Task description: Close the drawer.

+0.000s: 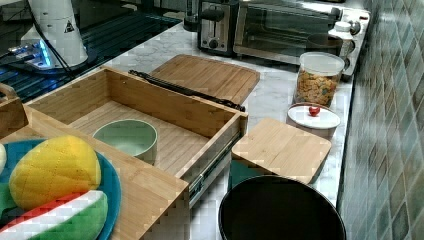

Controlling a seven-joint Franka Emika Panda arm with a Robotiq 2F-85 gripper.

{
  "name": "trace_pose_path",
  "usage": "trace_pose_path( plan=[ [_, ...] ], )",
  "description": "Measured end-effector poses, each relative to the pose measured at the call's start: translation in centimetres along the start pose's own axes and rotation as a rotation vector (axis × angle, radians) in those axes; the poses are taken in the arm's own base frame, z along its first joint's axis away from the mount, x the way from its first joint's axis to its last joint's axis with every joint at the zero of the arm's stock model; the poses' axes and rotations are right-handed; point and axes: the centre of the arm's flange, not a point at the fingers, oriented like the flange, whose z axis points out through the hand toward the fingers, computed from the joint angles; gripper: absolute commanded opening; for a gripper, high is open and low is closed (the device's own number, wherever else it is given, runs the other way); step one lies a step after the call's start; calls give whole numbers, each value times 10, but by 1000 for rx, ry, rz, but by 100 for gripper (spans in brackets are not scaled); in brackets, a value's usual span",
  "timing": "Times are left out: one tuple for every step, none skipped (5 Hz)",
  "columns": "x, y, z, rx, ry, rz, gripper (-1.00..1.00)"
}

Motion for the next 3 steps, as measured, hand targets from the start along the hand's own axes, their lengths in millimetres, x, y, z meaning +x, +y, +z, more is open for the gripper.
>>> trace_pose_path(
  plan=[
    [3,-4,4,18,24,-107,-100],
    [5,-8,11,39,56,-292,-100],
    [2,-11,26,30,61,-355,-100]
  ],
)
